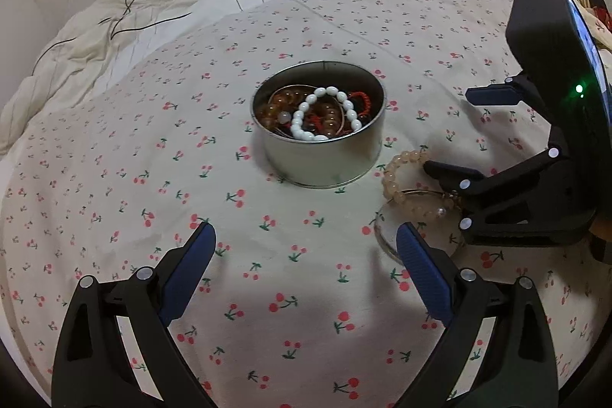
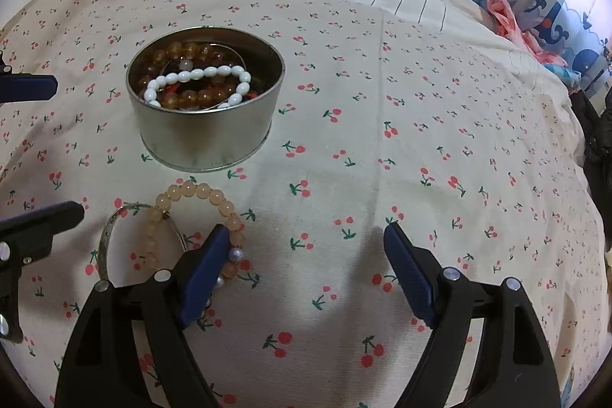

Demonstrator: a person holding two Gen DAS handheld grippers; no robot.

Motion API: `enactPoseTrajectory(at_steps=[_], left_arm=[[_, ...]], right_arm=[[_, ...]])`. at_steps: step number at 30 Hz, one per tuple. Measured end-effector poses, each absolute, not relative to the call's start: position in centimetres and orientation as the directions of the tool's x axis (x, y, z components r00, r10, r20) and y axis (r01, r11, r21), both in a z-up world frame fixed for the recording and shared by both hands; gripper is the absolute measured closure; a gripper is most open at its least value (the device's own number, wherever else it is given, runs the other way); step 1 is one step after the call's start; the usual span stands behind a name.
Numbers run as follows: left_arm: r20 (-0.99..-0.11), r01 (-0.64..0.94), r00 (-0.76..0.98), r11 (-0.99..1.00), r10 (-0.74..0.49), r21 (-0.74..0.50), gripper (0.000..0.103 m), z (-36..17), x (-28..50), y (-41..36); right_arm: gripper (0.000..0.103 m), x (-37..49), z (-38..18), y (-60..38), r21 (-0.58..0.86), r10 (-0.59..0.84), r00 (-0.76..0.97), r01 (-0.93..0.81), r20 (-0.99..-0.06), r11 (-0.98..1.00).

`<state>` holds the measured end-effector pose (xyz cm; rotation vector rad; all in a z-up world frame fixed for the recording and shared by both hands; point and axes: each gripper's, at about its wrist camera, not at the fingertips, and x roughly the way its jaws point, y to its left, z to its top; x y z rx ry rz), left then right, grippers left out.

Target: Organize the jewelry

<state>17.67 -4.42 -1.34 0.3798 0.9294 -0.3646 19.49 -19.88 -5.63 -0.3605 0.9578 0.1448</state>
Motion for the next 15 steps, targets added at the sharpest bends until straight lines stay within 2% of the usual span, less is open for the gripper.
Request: enactPoseTrajectory(at_steps=[15], left_arm=[[-0.834,0.487,0.528,0.862,-0.160,0.143,0.011,-2.6,17.4,-6.1]], right_arm=[[0.022,19.4,-5.8,-20.0,-0.226,-0.031,0.567,-0.278,-0.823,0.934]])
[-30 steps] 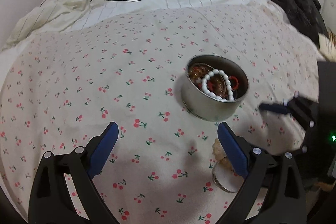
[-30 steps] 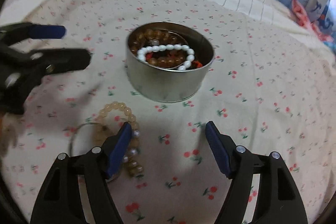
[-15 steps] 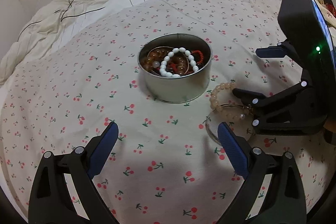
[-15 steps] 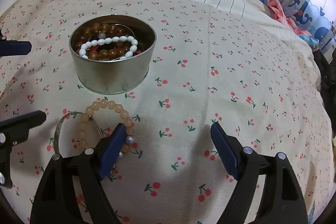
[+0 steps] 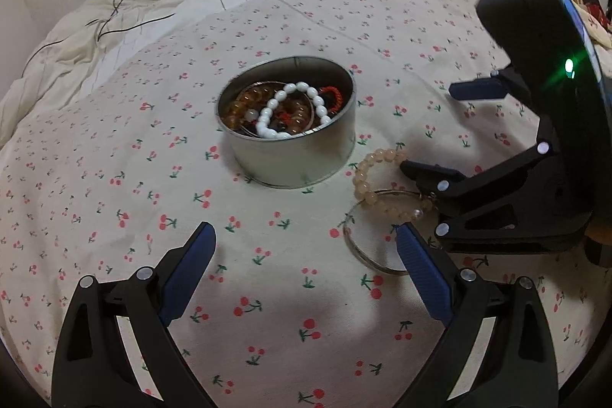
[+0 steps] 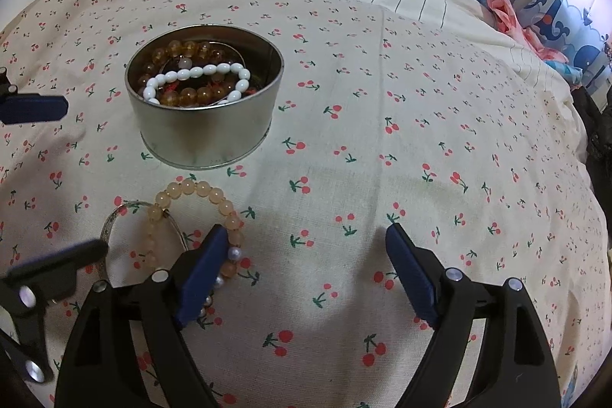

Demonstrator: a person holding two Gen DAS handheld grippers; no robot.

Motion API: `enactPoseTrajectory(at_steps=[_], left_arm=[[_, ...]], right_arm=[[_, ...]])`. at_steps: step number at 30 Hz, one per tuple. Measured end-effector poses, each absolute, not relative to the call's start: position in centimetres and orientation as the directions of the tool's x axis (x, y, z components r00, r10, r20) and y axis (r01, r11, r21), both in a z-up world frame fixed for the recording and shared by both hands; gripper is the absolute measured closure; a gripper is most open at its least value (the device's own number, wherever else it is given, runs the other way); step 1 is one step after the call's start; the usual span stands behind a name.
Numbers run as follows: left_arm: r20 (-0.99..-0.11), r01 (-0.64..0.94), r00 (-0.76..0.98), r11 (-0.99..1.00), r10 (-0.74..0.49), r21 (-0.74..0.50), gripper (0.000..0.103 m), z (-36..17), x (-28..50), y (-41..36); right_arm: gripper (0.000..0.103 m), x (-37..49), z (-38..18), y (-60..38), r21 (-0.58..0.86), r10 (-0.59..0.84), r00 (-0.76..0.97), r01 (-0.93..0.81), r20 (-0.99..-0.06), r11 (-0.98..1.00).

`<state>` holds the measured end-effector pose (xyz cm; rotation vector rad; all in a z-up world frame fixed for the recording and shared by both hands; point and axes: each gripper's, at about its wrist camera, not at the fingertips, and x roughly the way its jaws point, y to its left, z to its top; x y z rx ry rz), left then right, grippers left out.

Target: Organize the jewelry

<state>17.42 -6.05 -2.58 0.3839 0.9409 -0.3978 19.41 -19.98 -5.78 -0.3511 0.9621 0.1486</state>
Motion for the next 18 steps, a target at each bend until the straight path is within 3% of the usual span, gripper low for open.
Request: enactPoseTrajectory(at_steps=[18], left_arm=[[-0.855,0.507,0.504,0.843,-0.121,0.180,0.011,-4.2,17.1,-7.0]], right_arm=[[0.018,19.3,-5.9,-20.0,-0.237,-0.039,0.564,-0.282,-0.825,0.930]])
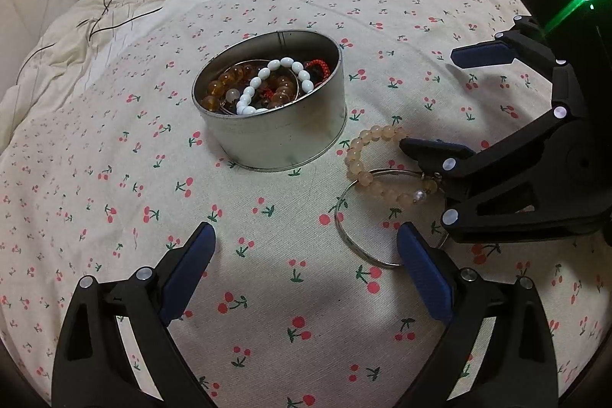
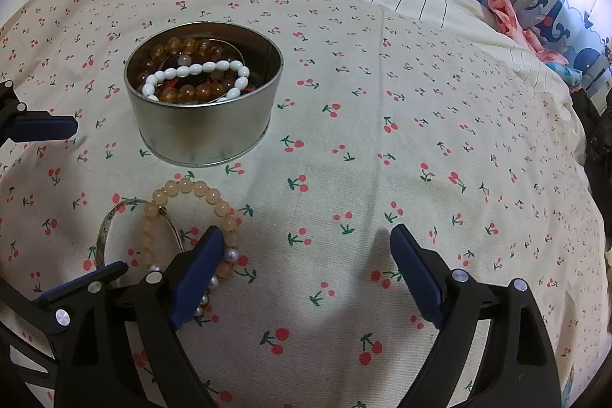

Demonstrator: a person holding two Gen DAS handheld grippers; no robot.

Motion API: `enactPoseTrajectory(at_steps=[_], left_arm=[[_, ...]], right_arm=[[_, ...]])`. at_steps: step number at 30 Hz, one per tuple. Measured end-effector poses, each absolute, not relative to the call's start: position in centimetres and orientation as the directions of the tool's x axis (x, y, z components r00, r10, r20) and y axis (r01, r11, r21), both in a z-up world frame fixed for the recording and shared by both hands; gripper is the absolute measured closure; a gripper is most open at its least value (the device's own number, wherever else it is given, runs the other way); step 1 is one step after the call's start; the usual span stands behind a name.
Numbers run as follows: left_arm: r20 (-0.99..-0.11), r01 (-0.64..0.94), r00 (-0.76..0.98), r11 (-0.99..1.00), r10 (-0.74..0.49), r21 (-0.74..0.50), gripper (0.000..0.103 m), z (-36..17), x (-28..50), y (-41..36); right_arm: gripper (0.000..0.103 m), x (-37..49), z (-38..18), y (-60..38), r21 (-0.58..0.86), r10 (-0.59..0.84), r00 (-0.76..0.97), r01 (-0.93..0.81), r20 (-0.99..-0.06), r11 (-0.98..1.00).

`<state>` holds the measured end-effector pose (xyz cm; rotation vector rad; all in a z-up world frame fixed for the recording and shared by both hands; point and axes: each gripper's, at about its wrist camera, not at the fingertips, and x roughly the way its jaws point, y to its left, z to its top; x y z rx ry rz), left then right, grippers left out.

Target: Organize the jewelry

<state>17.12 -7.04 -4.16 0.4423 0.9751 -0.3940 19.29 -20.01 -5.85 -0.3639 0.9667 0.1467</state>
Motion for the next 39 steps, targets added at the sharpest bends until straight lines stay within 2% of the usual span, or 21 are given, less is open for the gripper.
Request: enactPoseTrajectory(at_steps=[6,15,18,21,24,27,29,31,32,33,34,36,39], left_arm=[[-0.864,0.505,0.495,0.840,-0.093,0.199,0.009,-4.3,17.6,-6.5],[-0.866,0.421,0.499,0.863,0.036,0.279,0.008,-4.2,19.0,-2.5],[-0.861,0.399,0.506,0.872,0.050,0.285,0.008,-3.8,19.4,-1.6],[-0.869,0.395,0.495,0.889,0.008,0.233,0.008,-3.3,19.6,-1.0],[-0.865,0.416,0.500,0.888,-0.044,0.196,0.008,-3.1,19.4,-1.5],[-0.865,0.445,0.497,0.877,-0.073,0.182,0.008,-3.6,19.1,-2.4],[-0.868,0.455,0.490,0.873,-0.082,0.174,0.009,-4.0,19.1,-2.8],[-0.874,0.471,0.477,0.866,-0.093,0.166,0.018,-4.4,19.0,-3.2],[-0.879,0.481,0.466,0.863,-0.102,0.154,0.030,-4.5,18.9,-3.3],[-0.886,0.493,0.446,0.861,-0.127,0.125,0.044,-4.5,18.9,-3.3],[-0.888,0.494,0.441,0.862,-0.135,0.114,0.049,-4.4,18.8,-3.3],[-0.883,0.455,0.457,0.882,-0.111,0.125,0.070,-4.2,19.3,-2.7],[-0.885,0.385,0.453,0.919,-0.109,0.084,0.075,-3.9,20.1,-0.9]], right_arm=[[0.015,19.3,-5.8,-20.1,-0.253,-0.050,0.562,-0.289,-0.825,0.923],[0.014,19.3,-5.5,-20.7,-0.268,-0.064,0.556,-0.294,-0.828,0.918],[0.014,19.3,-5.1,-21.2,-0.201,-0.004,0.538,-0.308,-0.843,0.930],[0.014,19.1,-4.3,-21.5,-0.061,0.136,0.512,-0.349,-0.848,0.935],[0.015,18.9,-4.4,-20.8,-0.015,0.192,0.488,-0.389,-0.851,0.921],[0.018,18.7,-5.0,-19.9,-0.025,0.191,0.476,-0.411,-0.858,0.911],[0.030,18.9,-5.5,-19.9,-0.011,0.194,0.456,-0.409,-0.868,0.912],[0.041,19.0,-5.8,-20.0,0.008,0.210,0.445,-0.412,-0.870,0.911],[0.045,18.8,-5.8,-19.7,0.017,0.221,0.443,-0.420,-0.869,0.908],[0.053,18.8,-5.7,-19.6,0.028,0.235,0.439,-0.428,-0.867,0.903],[0.060,18.7,-5.7,-19.3,0.045,0.258,0.429,-0.448,-0.866,0.893],[0.062,18.3,-5.6,-18.6,0.065,0.298,0.412,-0.491,-0.861,0.868],[0.062,18.4,-5.5,-18.4,0.061,0.296,0.415,-0.494,-0.860,0.867]])
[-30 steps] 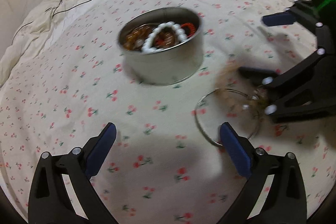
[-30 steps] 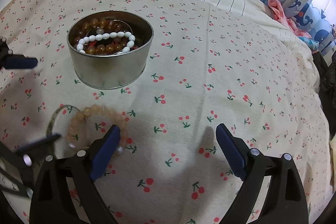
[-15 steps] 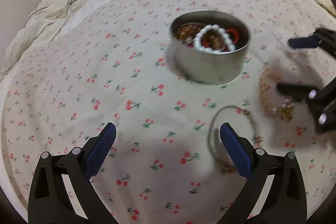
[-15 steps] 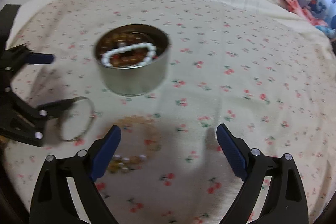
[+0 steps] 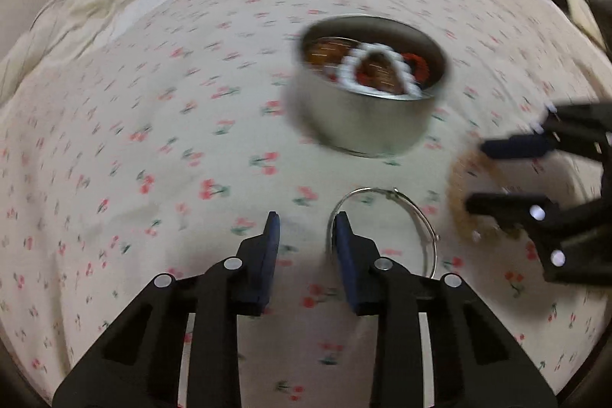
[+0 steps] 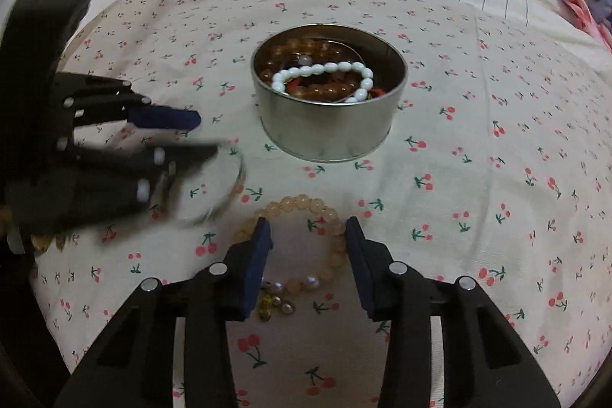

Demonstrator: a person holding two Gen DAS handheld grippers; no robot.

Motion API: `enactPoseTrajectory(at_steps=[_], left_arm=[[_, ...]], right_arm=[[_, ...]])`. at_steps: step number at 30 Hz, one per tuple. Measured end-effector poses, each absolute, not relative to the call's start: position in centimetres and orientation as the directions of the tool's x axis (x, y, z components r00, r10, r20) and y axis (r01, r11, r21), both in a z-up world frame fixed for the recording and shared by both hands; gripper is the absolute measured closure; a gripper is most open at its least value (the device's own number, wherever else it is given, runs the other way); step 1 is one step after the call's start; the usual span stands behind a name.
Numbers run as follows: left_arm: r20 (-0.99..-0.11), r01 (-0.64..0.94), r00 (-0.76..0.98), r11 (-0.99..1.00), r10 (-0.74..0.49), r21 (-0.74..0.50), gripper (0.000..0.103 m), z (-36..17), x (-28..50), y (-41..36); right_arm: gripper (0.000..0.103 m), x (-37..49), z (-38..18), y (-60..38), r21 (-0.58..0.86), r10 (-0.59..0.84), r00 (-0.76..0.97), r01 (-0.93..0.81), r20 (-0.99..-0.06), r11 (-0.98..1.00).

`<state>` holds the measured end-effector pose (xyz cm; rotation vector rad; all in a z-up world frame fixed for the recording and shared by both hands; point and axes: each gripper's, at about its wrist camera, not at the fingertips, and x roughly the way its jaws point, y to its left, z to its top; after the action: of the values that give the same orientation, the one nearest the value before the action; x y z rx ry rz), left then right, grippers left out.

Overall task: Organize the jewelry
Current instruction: 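Grasp the silver bangle with the left gripper while the right gripper grasps the peach bead bracelet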

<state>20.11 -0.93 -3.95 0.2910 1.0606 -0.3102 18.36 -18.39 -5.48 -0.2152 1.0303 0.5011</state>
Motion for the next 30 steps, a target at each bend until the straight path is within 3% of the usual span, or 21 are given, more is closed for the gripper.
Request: enactPoseTrajectory(at_steps=[3,6,8,10,11,12,13,14,21,26,28,30], left_arm=[[-0.895,0.378,0.422,0.925,-0.143,0.031,0.072,-4.0,20.2,-0.3],[-0.898,0.387,0.421,0.921,-0.131,0.047,0.053,-4.4,19.9,-0.8],[-0.896,0.397,0.424,0.916,-0.131,0.054,0.053,-4.6,19.8,-1.2],[-0.893,0.409,0.426,0.911,-0.145,0.047,0.056,-4.6,19.7,-1.4],[-0.893,0.417,0.420,0.908,-0.162,0.031,0.074,-4.6,19.7,-1.5],[-0.893,0.425,0.414,0.905,-0.174,0.021,0.095,-4.5,19.8,-1.6],[-0.893,0.431,0.414,0.902,-0.176,0.022,0.100,-4.3,19.8,-1.6],[-0.892,0.445,0.414,0.895,-0.182,0.023,0.101,-4.2,19.5,-1.7],[-0.867,0.441,0.431,0.897,-0.250,-0.039,0.101,-2.7,19.4,-1.0],[-0.891,0.430,0.412,0.903,-0.193,0.003,0.100,-3.8,19.7,-1.3],[-0.896,0.429,0.405,0.903,-0.182,0.011,0.097,-4.2,19.9,-1.4],[-0.897,0.415,0.414,0.909,-0.157,0.032,0.086,-4.4,20.0,-1.4]], right_arm=[[0.061,18.6,-5.8,-18.9,0.055,0.275,0.409,-0.473,-0.870,0.879],[0.060,18.6,-6.2,-18.8,0.052,0.267,0.402,-0.472,-0.876,0.880],[0.060,18.5,-6.2,-18.7,0.048,0.266,0.402,-0.475,-0.876,0.878],[0.064,18.4,-6.3,-18.7,0.052,0.271,0.401,-0.479,-0.875,0.876],[0.067,18.3,-6.3,-18.6,0.055,0.277,0.398,-0.486,-0.874,0.872],[0.078,18.2,-6.2,-18.3,0.060,0.285,0.396,-0.492,-0.873,0.868],[0.091,18.0,-6.2,-18.0,0.052,0.285,0.400,-0.503,-0.871,0.863],[0.095,17.8,-6.1,-17.8,0.049,0.289,0.401,-0.513,-0.869,0.857],[0.094,17.8,-5.6,-18.1,0.055,0.293,0.418,-0.495,-0.860,0.867],[0.083,17.9,-6.3,-18.1,0.054,0.285,0.397,-0.501,-0.872,0.864],[0.083,17.9,-6.4,-18.1,0.056,0.284,0.393,-0.500,-0.875,0.864],[0.086,17.8,-6.4,-18.0,0.059,0.288,0.391,-0.503,-0.874,0.862]])
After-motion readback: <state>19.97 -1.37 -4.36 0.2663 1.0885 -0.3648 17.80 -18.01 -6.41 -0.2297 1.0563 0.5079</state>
